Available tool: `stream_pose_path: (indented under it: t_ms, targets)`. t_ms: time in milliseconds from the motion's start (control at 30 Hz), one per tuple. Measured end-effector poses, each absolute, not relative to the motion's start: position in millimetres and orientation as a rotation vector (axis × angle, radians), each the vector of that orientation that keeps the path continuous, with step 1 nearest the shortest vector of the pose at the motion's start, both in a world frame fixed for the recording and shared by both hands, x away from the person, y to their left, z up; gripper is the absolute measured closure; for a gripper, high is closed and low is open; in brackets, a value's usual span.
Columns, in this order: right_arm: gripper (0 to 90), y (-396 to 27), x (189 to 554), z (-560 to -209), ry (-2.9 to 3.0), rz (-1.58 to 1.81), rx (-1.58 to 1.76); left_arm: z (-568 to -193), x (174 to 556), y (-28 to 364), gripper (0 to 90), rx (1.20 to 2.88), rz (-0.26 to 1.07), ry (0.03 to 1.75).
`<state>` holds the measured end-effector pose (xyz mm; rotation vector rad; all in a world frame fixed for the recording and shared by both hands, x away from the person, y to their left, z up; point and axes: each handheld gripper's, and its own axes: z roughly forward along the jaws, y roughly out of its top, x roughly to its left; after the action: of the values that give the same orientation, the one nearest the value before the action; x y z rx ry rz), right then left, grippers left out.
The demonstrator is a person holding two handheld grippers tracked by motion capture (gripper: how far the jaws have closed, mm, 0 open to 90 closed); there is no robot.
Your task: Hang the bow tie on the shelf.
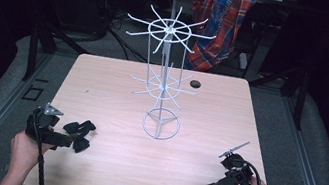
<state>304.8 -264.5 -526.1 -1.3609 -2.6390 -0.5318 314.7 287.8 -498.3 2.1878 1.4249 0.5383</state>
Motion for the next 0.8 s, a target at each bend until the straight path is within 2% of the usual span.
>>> stream_pose_path:
  t_ms: [800]
  targets:
    - [3.5,-262.4,305.4,-526.5,-2.645,-0.539,-1.315,-507.1,323.4,280.1,0.0,2.22,0.537,1.404]
